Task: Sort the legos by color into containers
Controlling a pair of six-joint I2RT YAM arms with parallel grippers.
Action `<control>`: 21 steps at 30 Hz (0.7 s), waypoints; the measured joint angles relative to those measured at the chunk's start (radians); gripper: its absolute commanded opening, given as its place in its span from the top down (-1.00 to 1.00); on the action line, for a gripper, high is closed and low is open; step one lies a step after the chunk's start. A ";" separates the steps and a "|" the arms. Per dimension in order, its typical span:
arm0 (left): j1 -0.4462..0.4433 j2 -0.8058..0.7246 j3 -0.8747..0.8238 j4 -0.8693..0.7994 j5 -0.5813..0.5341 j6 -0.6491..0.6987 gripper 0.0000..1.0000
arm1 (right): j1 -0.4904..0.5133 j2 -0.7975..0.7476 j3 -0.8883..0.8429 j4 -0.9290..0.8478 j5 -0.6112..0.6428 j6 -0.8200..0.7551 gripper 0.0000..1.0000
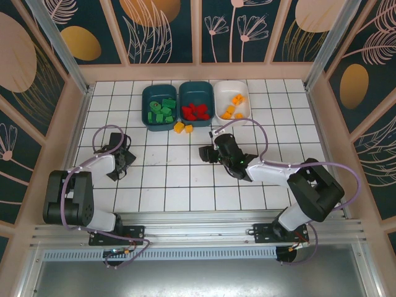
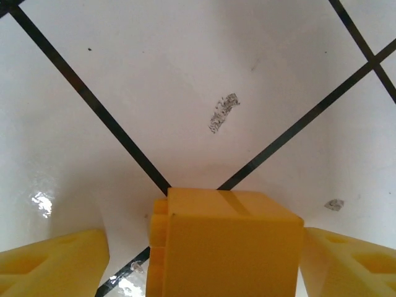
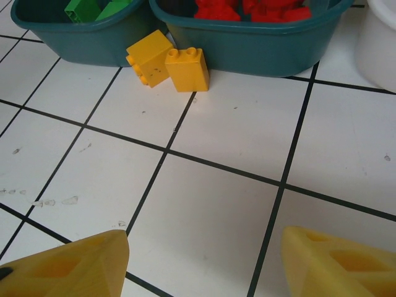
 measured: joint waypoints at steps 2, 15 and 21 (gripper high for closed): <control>0.004 0.014 0.004 -0.008 -0.011 0.015 -0.33 | 0.000 -0.002 0.000 0.001 0.001 0.000 -0.32; -0.006 -0.042 0.020 0.098 0.107 0.146 0.43 | -0.037 -0.002 -0.013 0.023 -0.027 0.024 -0.28; -0.207 -0.023 0.242 0.132 0.188 0.156 0.47 | -0.129 -0.007 -0.055 0.051 -0.064 0.098 -0.25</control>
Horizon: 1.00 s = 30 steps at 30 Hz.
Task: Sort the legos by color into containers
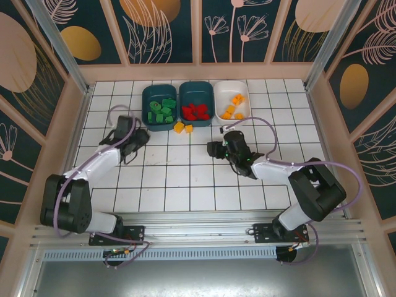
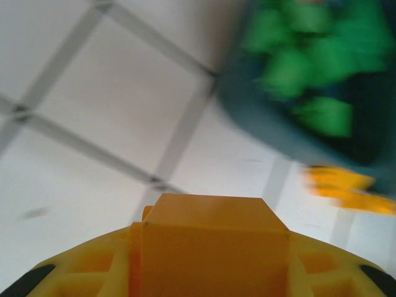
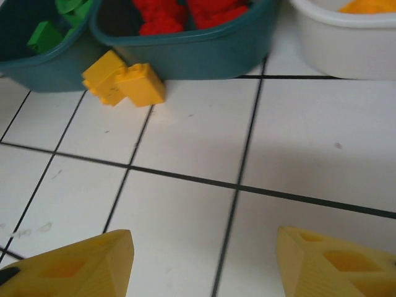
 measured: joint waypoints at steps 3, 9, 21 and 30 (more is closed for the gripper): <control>-0.127 0.151 0.227 0.047 0.061 0.024 0.49 | -0.064 -0.037 -0.062 0.012 0.004 0.053 -0.24; -0.297 0.560 0.709 0.106 0.221 0.101 0.48 | -0.133 -0.156 -0.145 0.025 0.077 0.115 -0.24; -0.334 1.113 1.419 0.030 0.419 0.121 0.21 | -0.165 -0.208 -0.179 0.038 0.143 0.139 -0.25; -0.334 1.157 1.461 -0.004 0.434 0.105 -0.48 | -0.179 -0.237 -0.180 0.039 0.161 0.135 -0.27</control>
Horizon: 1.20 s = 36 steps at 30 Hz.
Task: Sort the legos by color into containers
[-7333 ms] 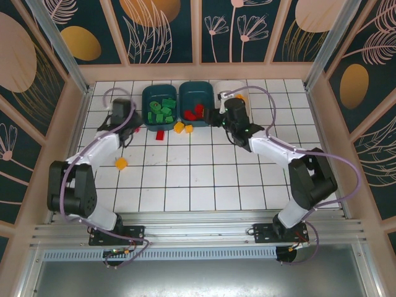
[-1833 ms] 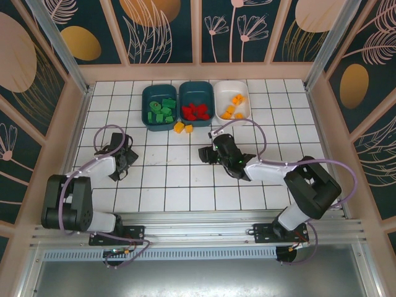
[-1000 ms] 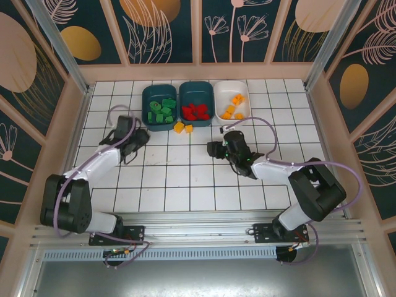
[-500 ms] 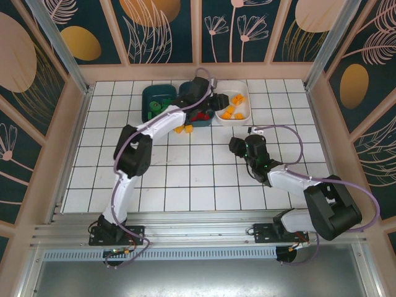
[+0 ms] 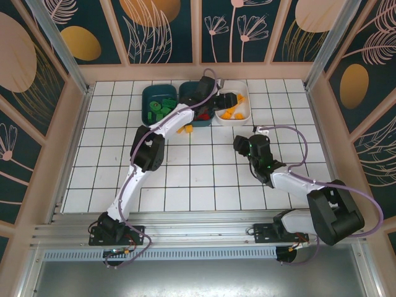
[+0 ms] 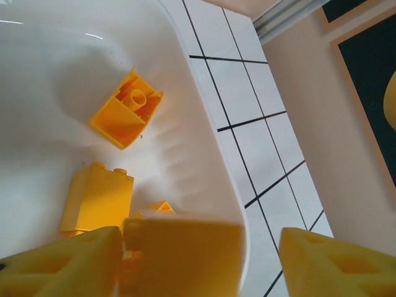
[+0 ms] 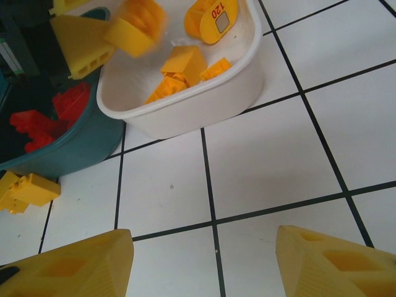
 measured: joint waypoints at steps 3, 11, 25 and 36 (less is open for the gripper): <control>0.000 0.000 0.035 -0.037 -0.001 0.029 -0.69 | 0.000 -0.005 0.000 0.000 0.006 -0.005 -0.27; 0.018 -0.230 -0.189 -0.045 -0.079 0.151 -0.70 | 0.051 -0.024 0.011 -0.006 0.020 -0.058 -0.32; 0.370 -1.151 -1.600 0.328 -0.338 -0.143 -0.97 | 0.291 0.629 0.565 -0.035 -0.060 -0.229 -0.37; 0.408 -1.415 -1.829 0.234 -0.469 -0.179 -0.97 | 0.284 0.889 0.870 -0.109 -0.076 -0.197 -0.33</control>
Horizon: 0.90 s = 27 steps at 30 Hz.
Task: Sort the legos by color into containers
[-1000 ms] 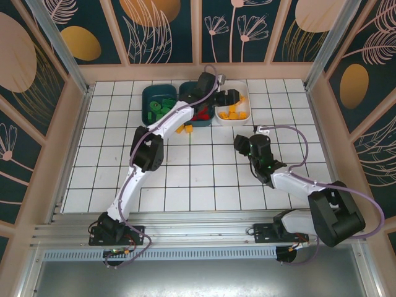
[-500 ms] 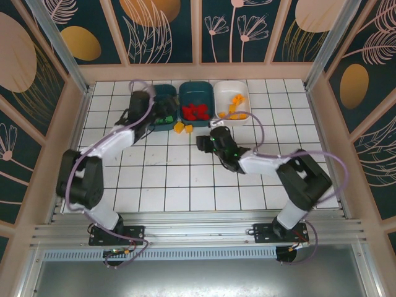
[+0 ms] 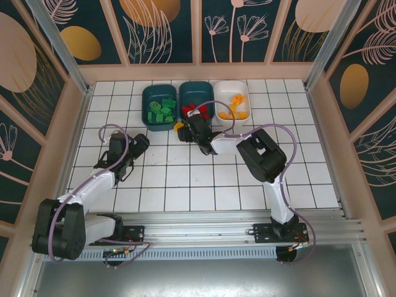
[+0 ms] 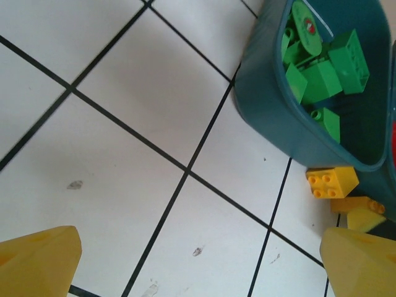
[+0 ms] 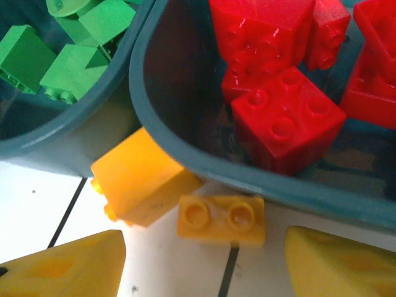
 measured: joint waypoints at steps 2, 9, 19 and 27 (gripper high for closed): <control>0.000 -0.016 0.000 0.000 -0.010 0.004 -0.97 | -0.003 0.014 0.021 -0.012 0.006 0.016 -0.27; 0.000 -0.010 0.001 0.001 -0.013 0.015 -0.97 | -0.008 0.036 0.042 -0.048 0.021 0.050 0.18; 0.000 0.056 0.001 0.031 0.035 0.060 -0.72 | -0.002 -0.034 -0.052 -0.019 0.024 0.047 0.36; -0.056 0.259 0.082 0.089 0.149 0.097 -0.54 | -0.002 -0.260 -0.187 -0.015 0.033 0.027 0.35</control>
